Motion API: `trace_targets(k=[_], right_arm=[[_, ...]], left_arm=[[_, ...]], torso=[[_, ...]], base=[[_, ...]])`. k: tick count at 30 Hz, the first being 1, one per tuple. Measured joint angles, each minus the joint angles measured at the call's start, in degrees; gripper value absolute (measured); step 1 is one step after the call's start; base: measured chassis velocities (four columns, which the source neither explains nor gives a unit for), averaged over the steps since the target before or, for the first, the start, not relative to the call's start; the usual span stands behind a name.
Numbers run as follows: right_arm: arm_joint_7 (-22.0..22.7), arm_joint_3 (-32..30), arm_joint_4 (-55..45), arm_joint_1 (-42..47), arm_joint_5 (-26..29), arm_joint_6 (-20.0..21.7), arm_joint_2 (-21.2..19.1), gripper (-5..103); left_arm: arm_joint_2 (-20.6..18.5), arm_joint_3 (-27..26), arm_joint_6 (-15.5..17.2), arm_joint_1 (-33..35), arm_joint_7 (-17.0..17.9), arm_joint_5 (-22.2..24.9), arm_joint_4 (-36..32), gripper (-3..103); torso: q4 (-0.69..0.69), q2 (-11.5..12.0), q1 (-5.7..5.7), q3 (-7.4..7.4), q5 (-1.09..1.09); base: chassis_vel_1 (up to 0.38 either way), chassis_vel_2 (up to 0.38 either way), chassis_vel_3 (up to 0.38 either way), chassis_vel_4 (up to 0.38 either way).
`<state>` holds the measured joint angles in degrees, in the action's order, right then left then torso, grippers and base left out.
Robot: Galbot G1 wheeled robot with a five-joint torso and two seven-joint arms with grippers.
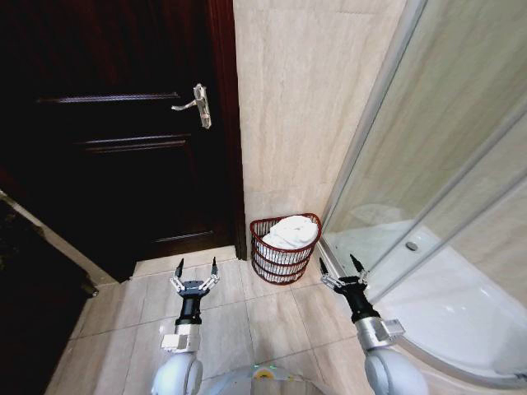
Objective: Discard the used towel into the hamper.
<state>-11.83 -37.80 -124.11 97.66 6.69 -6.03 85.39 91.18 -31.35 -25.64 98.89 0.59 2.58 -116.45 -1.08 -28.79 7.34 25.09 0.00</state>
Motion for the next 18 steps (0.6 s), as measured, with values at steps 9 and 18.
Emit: trace_targets(k=[9, 18], right_arm=[[0.05, -0.19, 0.1, 0.76, 0.37, -0.83, -0.19, 100], [-0.23, -0.01, 1.15, 0.82, 0.38, -1.72, -0.09, 100]], left_arm=[[0.09, 0.08, 0.1, 0.29, 0.01, -0.02, -0.28, 100], [0.27, 0.16, -0.13, 0.42, 0.3, -0.04, -0.08, 100]], torso=[[0.0, 0.0, 0.0, 0.0, 0.0], [0.0, 0.0, 0.0, -0.01, -0.01]], base=[[0.073, -0.061, -0.053, 0.09], [0.101, 0.007, 0.006, 0.1]])
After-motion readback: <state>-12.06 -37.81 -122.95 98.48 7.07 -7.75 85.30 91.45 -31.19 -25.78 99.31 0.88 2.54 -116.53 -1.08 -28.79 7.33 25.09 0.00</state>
